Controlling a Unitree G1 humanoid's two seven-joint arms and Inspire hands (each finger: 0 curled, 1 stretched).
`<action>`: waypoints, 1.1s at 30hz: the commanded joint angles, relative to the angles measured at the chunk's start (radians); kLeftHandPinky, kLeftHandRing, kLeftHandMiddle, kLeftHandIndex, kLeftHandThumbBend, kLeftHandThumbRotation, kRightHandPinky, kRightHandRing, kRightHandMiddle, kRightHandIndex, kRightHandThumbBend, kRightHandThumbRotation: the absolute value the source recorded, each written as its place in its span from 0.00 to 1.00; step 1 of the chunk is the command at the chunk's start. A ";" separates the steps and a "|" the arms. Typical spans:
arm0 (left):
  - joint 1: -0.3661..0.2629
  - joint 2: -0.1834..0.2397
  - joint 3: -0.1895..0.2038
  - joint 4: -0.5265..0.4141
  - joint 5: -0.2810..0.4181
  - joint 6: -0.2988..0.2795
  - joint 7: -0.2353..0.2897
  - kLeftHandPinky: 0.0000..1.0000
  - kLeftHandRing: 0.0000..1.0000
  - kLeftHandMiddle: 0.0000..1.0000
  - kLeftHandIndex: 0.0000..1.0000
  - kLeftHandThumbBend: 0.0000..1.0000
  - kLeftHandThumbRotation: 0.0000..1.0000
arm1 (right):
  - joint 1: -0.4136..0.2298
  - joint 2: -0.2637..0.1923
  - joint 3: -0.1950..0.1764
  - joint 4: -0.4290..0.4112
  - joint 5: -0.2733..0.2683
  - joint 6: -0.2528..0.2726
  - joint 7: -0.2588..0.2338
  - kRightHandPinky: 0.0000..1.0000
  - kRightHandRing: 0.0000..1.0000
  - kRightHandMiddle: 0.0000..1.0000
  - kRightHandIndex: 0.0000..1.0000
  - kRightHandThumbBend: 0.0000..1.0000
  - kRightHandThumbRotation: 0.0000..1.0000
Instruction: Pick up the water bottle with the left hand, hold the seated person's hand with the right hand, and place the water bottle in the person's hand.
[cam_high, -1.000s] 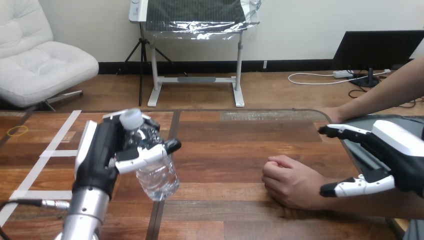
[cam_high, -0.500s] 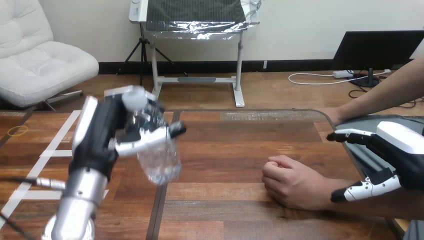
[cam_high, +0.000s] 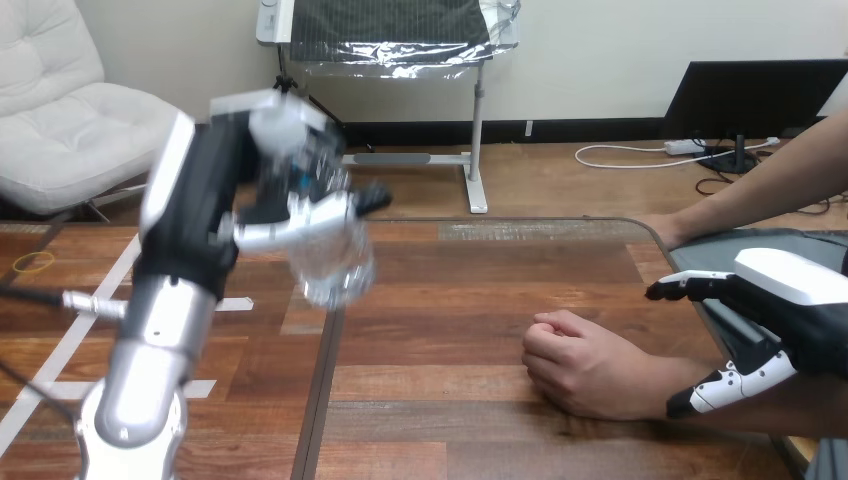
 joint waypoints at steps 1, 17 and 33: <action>-0.140 0.034 0.003 -0.110 -0.014 -0.045 0.000 0.22 0.28 0.33 0.35 0.64 0.00 | -0.118 -0.047 0.031 0.019 -0.004 -0.018 0.018 0.89 0.86 0.86 0.86 1.00 0.38; -0.153 0.036 0.012 -0.091 -0.032 -0.053 -0.005 0.23 0.29 0.34 0.35 0.62 0.00 | -0.137 -0.038 0.097 0.063 -0.011 0.031 0.075 0.90 0.88 0.87 0.88 1.00 0.34; -0.159 0.036 0.012 -0.076 -0.059 -0.056 -0.006 0.23 0.28 0.33 0.35 0.61 0.00 | -0.143 -0.021 0.161 0.070 -0.032 0.120 0.106 0.87 0.89 0.90 0.89 1.00 0.29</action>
